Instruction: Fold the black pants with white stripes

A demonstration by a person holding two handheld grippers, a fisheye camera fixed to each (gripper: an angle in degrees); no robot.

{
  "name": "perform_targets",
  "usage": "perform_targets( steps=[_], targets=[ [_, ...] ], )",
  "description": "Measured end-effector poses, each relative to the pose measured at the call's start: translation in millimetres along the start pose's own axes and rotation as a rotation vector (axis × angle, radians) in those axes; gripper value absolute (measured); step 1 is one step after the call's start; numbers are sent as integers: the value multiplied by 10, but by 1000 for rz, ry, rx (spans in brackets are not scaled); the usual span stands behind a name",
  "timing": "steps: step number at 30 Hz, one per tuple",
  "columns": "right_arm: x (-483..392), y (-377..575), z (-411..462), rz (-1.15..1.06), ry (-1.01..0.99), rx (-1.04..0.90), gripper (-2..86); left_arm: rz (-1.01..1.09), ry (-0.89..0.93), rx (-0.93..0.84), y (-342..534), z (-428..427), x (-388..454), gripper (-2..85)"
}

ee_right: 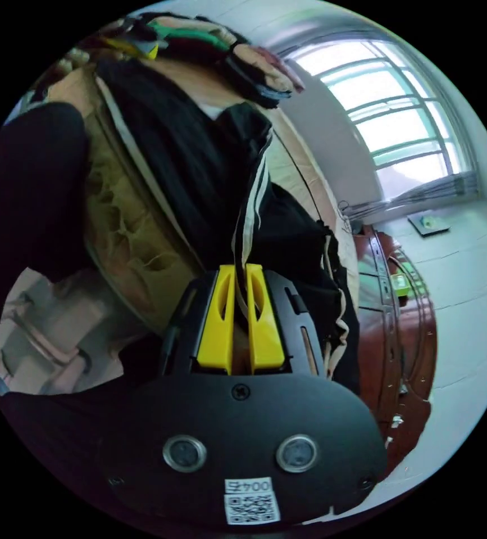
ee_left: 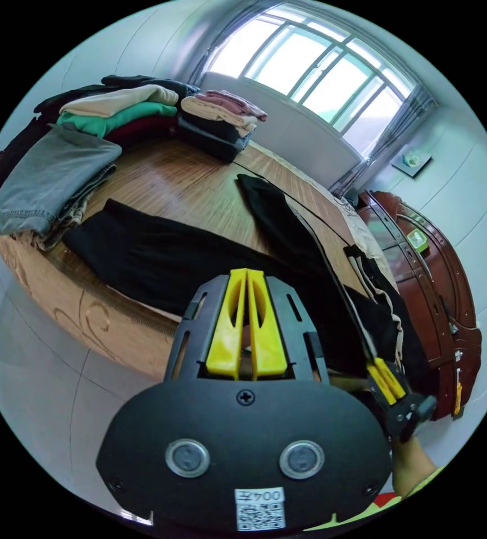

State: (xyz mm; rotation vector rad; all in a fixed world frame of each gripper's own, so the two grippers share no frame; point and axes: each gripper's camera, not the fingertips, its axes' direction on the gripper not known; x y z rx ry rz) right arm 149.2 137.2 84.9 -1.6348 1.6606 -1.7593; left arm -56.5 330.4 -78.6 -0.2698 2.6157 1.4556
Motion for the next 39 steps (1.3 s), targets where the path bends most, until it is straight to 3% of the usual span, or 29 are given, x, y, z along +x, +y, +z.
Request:
perform_targets(
  steps=[3,6,9,12,14,20,26,33,39],
  targets=[
    [-142,307,34,-14,106,-40,49,0,-9,-29,218,64,34,2],
    [296,835,-114,194,-42,-3,78,1,16,-35,332,70,79,4],
    [976,1833,-171,515,-219,70,104,38,34,-41,417,72,163,10],
    [1645,3337,113,994,-373,91,112,96,103,-85,481,177,286,27],
    [1920,4567,580,1311,-655,119,111,138,142,-123,495,303,410,47],
    [1664,6262,1500,1732,-1090,244,118,270,221,-311,303,1012,1073,133],
    [1500,6925,2005,1857,-1155,274,142,225,219,-419,-217,1690,1551,185],
    [1563,7459,2423,1950,-1167,161,107,269,14,-496,-735,2308,2008,210],
    [1875,7697,2481,1913,-1166,96,64,363,-196,-606,-982,2693,2203,166]
  ],
)
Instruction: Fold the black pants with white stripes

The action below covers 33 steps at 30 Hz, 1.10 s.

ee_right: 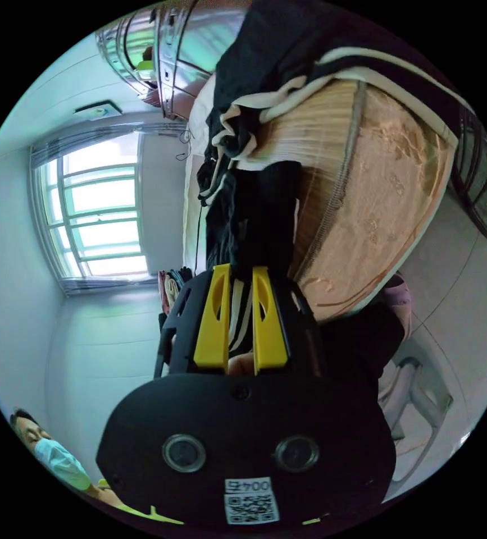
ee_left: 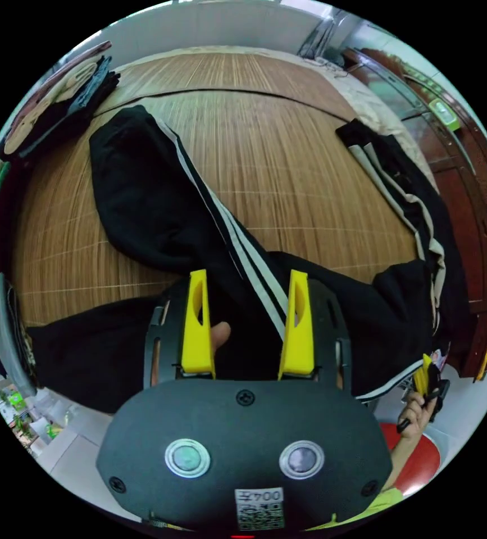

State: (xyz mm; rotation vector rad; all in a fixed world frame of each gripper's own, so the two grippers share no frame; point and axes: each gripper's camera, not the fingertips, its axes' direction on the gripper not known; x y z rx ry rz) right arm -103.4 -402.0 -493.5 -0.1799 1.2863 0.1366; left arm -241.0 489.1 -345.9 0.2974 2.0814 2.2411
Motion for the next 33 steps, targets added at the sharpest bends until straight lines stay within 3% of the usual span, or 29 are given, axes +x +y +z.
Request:
perform_targets(
  steps=[4,8,13,16,21,23,25,27,33],
  targets=[
    [-440,-102,-194,-127,67,5,63,1,96,-42,-119,-105,-225,61],
    [-917,-366,-211,-247,117,6,62,-88,299,45,-143,-516,-684,34],
    [-1498,-974,51,-325,132,1,58,-355,754,356,-6,-1276,-1692,24],
    [-1813,-1385,298,-350,128,-54,56,-397,906,529,199,-1622,-2015,22],
    [-1901,-1577,481,-452,192,-130,54,-248,902,767,899,-1937,-2192,24],
    [-1506,-1595,651,-447,277,-194,53,-254,847,738,1208,-1757,-2280,26],
    [-1068,-1648,887,-401,358,-266,53,-387,749,608,1593,-1259,-2430,28],
    [-658,-1684,1078,-337,437,-300,55,-515,775,468,1803,-796,-2562,29],
    [-462,-1557,874,-315,219,-179,80,-608,802,444,2037,-571,-2742,31]
  ],
)
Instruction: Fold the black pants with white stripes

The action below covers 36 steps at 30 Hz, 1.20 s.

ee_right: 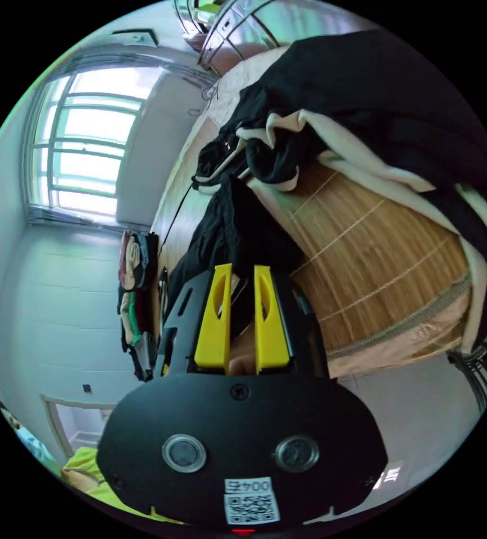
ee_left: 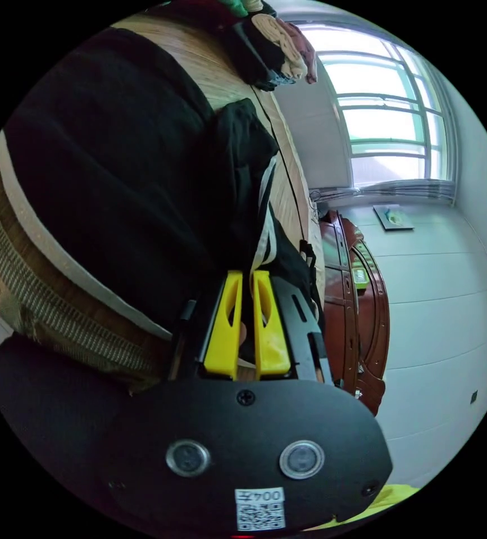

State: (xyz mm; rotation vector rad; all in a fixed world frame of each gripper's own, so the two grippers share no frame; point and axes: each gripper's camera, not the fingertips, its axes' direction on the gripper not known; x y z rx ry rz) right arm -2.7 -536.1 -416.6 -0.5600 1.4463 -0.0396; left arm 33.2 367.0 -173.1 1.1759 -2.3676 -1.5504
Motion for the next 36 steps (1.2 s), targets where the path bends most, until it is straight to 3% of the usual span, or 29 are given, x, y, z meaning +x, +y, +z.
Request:
perform_targets(
  steps=[3,6,9,13,17,21,24,27,30,32,35,36],
  targets=[
    [-64,171,-241,27,102,140,157,2,21,-31,-126,-59,-1,31],
    [-120,130,10,53,-15,36,205,13,54,-32,-170,-153,-25,31],
    [-412,42,302,53,-45,30,183,30,39,-31,-190,-251,31,32],
    [-731,-80,521,150,-18,53,76,58,14,-52,-221,-373,145,34],
    [-1244,213,183,44,108,180,59,154,-69,-143,-206,-401,422,34],
    [-1240,536,-102,87,235,290,64,293,-80,-311,58,-99,710,33],
    [-1456,729,-283,80,251,334,48,256,-29,-311,182,-55,755,29],
    [-2440,1021,-369,-111,497,476,22,240,39,-306,219,-307,819,23],
    [-3606,1183,167,-457,627,409,-1,324,54,-237,229,-831,940,14],
    [-4376,1262,819,-664,727,314,-5,398,-27,-140,171,-1210,996,11],
    [-4943,1290,1584,-776,832,217,-7,488,-216,-5,-46,-1734,1008,8],
    [-4993,1270,1728,-779,835,177,-7,486,-355,17,-163,-1847,956,7]
  ],
)
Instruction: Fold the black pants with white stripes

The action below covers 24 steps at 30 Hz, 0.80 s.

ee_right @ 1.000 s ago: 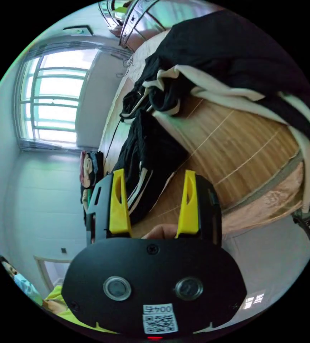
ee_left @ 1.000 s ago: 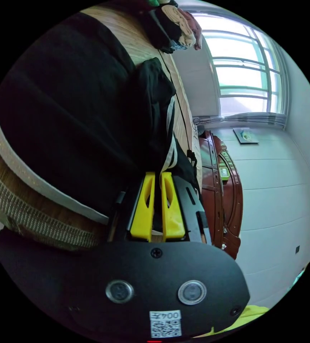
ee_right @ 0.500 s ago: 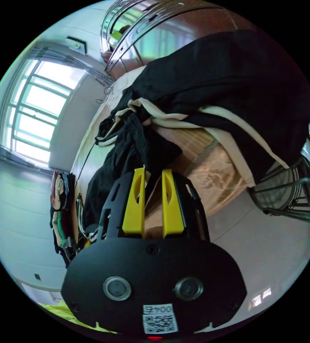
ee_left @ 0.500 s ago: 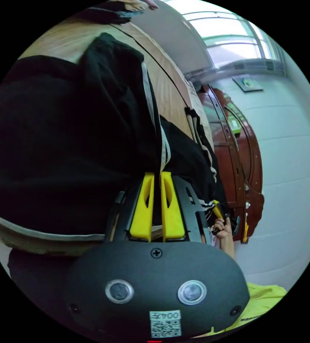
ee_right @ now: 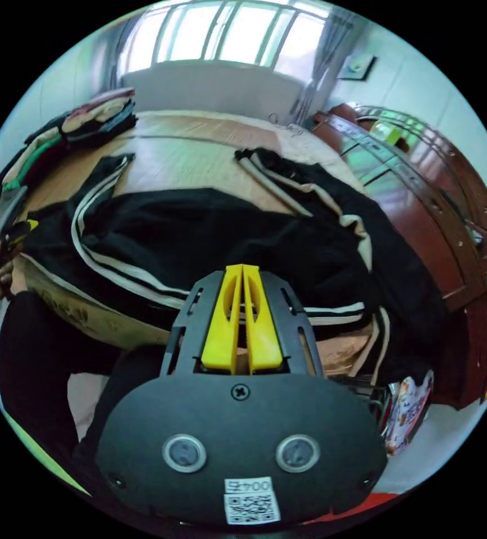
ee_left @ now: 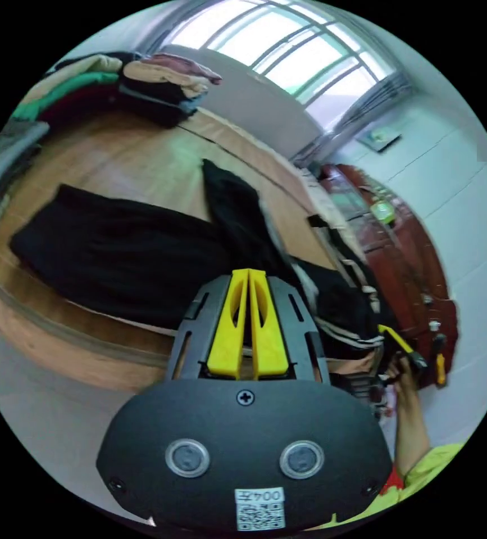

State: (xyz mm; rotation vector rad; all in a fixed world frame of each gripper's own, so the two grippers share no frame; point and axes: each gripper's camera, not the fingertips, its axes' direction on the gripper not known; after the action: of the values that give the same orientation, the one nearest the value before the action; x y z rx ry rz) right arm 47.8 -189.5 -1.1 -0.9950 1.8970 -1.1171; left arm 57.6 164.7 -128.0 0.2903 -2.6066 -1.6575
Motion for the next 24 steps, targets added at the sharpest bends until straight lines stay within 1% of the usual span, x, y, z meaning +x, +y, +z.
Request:
perform_targets(
  steps=[1,2,3,4,6,7,8,9,10,11,12,14,15,16,20,24],
  targets=[
    [-196,-108,185,-31,-49,-79,-7,-24,-88,-13,-45,-29,-180,6],
    [-371,-170,407,-53,-64,-175,-6,-52,-117,-32,-62,-23,-294,6],
    [-451,-182,498,-62,-52,-210,-6,-143,-108,-98,-97,9,-560,5],
    [-563,-215,434,-63,-33,-137,-5,-185,1,-91,-116,-37,-754,4],
    [-649,-461,331,-53,-43,-216,-1,-235,54,-102,-145,-119,-865,3],
    [-674,-679,150,-30,-109,-227,3,-263,53,-95,-161,-222,-856,2],
    [-701,-874,-195,1,-214,-92,9,-274,49,-73,-159,-297,-840,2],
    [-726,-975,-363,13,-276,-27,23,-269,104,1,-137,-458,-802,2],
    [-809,-1216,-605,29,-390,48,50,-285,176,62,-99,-585,-806,1],
    [-939,-1491,-733,28,-510,83,90,-298,201,80,-78,-629,-824,1],
    [-1017,-1635,-761,24,-571,92,110,-324,223,92,-37,-675,-882,1],
    [-1398,-2212,-674,37,-783,74,127,-370,182,58,29,-668,-1018,1],
    [-1506,-2355,-618,45,-813,56,130,-466,197,29,100,-651,-1176,1],
    [-1724,-2632,-496,62,-847,26,135,-526,286,54,169,-683,-1324,1],
    [-2495,-3499,-45,94,-854,-87,141,-569,370,81,245,-814,-1485,1],
    [-3065,-4045,257,135,-877,-175,139,-591,482,111,325,-970,-1637,1]
  ],
)
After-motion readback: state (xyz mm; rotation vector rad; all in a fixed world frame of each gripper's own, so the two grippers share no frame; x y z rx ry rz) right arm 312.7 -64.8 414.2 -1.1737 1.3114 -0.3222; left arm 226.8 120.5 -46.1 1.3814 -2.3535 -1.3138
